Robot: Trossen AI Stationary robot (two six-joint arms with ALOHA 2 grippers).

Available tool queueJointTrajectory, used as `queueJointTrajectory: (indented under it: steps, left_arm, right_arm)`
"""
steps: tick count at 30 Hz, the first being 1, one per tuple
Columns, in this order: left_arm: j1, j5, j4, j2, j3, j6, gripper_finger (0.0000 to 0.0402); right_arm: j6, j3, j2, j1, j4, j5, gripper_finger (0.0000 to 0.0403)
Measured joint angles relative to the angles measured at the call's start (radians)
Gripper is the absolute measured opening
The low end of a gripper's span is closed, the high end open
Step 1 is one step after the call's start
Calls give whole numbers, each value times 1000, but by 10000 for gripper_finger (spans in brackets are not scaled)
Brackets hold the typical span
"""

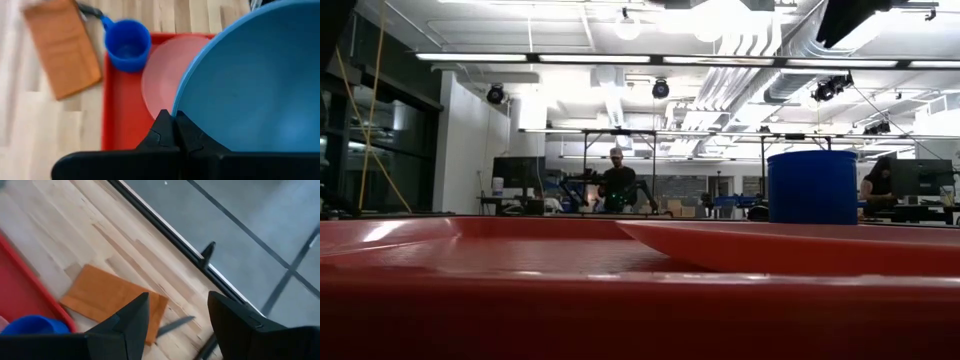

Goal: Set up tray
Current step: Put the light blue bowl on the pink plate

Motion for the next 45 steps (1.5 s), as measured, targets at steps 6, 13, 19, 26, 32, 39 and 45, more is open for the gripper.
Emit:
queueJointTrajectory:
  steps: [6,13,19,26,32,39,45]
  left_arm:
    - [-7,0,64,146,0,-80,13]
    - [-6,19,159,253,-1,-149,13]
    - [-7,30,161,285,-1,-165,13]
    - [-36,14,166,299,-1,-153,13]
    - [-48,22,235,344,-2,-117,13]
    - [-45,43,282,372,3,-102,13]
    - [-45,65,267,375,1,-86,13]
  right_arm:
    - [73,0,-15,-14,-119,33,181]
    - [134,0,-58,-17,-186,61,181]
    - [151,0,-85,-17,-186,68,181]
    - [165,0,-97,-17,-186,81,181]
    - [176,0,-97,-17,-186,86,181]
    - [174,0,-96,-17,-186,85,181]
    - [157,0,-97,-17,-186,86,181]
